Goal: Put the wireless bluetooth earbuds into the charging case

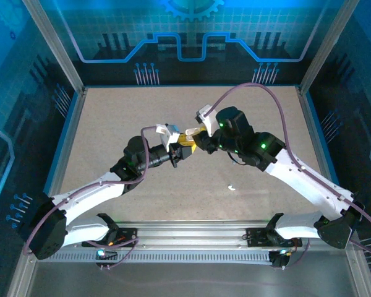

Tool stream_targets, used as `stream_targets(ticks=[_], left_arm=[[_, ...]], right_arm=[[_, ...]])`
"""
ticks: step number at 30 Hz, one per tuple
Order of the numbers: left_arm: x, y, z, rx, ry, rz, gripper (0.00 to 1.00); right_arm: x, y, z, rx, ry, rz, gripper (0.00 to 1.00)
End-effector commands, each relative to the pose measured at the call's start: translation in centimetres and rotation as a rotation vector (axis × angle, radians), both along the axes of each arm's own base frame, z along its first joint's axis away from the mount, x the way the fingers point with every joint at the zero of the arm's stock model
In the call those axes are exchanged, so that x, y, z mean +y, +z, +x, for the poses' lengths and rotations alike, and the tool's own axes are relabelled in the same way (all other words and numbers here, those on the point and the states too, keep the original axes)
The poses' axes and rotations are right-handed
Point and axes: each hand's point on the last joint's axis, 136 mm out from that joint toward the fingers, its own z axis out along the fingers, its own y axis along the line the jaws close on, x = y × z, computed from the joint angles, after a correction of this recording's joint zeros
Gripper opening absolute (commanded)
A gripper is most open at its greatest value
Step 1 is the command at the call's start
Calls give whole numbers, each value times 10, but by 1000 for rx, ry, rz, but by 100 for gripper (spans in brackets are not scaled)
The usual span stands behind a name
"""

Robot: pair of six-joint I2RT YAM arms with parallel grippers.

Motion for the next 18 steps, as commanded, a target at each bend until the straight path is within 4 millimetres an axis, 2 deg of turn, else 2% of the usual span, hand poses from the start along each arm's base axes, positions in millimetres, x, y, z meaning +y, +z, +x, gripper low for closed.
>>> stream_targets(ticks=[1, 6, 14, 18], left_arm=[[0, 30, -3, -74, 3, -63, 23], [0, 30, -4, -87, -4, -57, 23], [1, 26, -7, -121, -9, -25, 24], [1, 26, -8, -132, -12, -16, 24]], right_arm=[[8, -9, -14, 50, 70, 4, 36], [2, 0, -12, 77, 45, 57, 45], [-11, 37, -10, 96, 19, 263, 69], [-21, 50, -8, 93, -3, 324, 73]])
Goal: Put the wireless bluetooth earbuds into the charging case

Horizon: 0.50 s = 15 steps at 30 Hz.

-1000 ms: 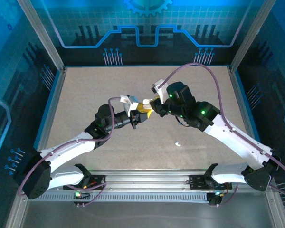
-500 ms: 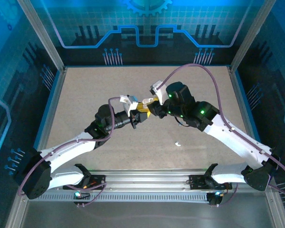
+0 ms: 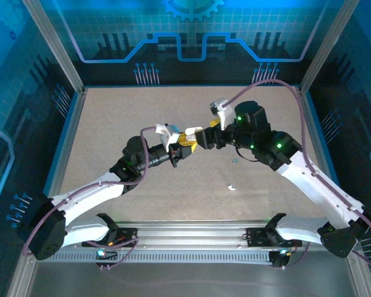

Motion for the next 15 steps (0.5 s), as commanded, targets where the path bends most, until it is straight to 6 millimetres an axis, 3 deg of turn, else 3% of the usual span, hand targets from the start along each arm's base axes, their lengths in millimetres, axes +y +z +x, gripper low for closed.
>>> stream_targets(ticks=[1, 6, 9, 11, 15], left_arm=[[0, 22, -7, -87, -15, -25, 24], [0, 22, -8, -91, -20, -29, 24], [1, 22, -9, -95, -18, -22, 24], [2, 22, -9, -99, -13, -16, 24], [4, 23, -11, -118, -7, -11, 24]], right_arm=[[-4, 16, -3, 6, 0, 93, 73], [-17, 14, 2, 17, -62, 101, 73], [-53, 0, 16, 61, -251, 64, 72], [-87, -21, 24, 141, -405, 28, 68], [-143, -96, 20, 452, -617, 15, 63]])
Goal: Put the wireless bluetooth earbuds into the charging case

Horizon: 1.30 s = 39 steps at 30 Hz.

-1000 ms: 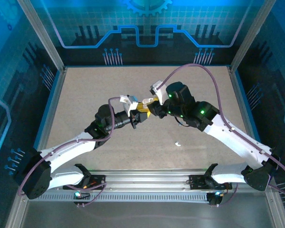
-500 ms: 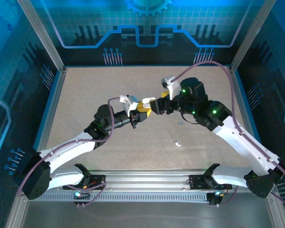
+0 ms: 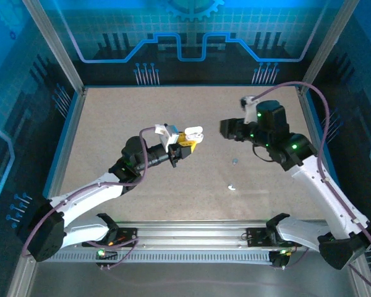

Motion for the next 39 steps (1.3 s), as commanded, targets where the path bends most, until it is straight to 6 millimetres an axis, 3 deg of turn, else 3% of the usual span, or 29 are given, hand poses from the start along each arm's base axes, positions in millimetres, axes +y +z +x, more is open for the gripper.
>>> stream_targets(ticks=[1, 4, 8, 13, 22, 39], left_arm=[[2, 16, -9, -83, -12, -14, 24], [1, 18, -13, -102, -30, -14, 24], [-2, 20, -18, -122, -63, -13, 26], [-7, 22, -27, -158, -109, 5, 27], [-10, 20, -33, -192, -126, 53, 27], [-10, 19, -34, -182, -120, 52, 27]], right_arm=[[-42, -76, -19, 330, -176, 41, 63], [-38, -130, -37, 546, -154, 102, 63], [-31, -195, -62, 782, -136, 58, 59], [-30, -239, -79, 886, -114, -54, 60], [-18, -263, -83, 934, -65, -21, 62], [-13, -281, -104, 999, -29, -11, 62]])
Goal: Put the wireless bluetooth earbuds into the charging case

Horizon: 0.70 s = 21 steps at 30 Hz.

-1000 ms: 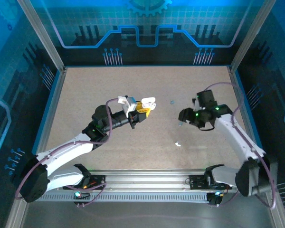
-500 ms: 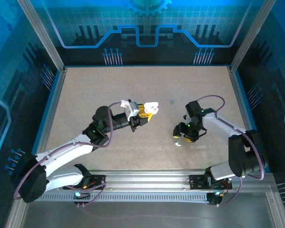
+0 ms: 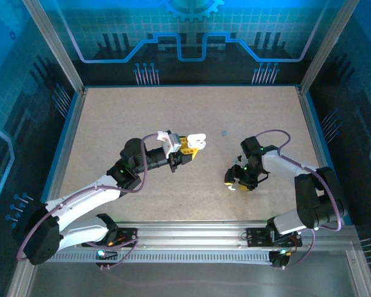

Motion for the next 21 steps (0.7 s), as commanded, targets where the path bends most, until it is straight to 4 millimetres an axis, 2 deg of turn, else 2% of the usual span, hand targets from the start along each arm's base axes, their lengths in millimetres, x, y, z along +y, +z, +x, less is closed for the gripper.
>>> stream_targets(ticks=[1, 11, 16, 21], left_arm=[[0, 16, -8, -47, -20, -23, 27], [1, 15, -5, -34, 1, -27, 27], [1, 16, -3, -31, 5, -28, 26], [0, 17, -2, -29, 1, -27, 26]], right_arm=[[7, -4, -7, 21, 27, 23, 62], [13, -7, -12, 28, 66, 18, 60], [2, 1, -3, -30, 69, -66, 59], [6, 9, 11, -86, 82, -60, 59]])
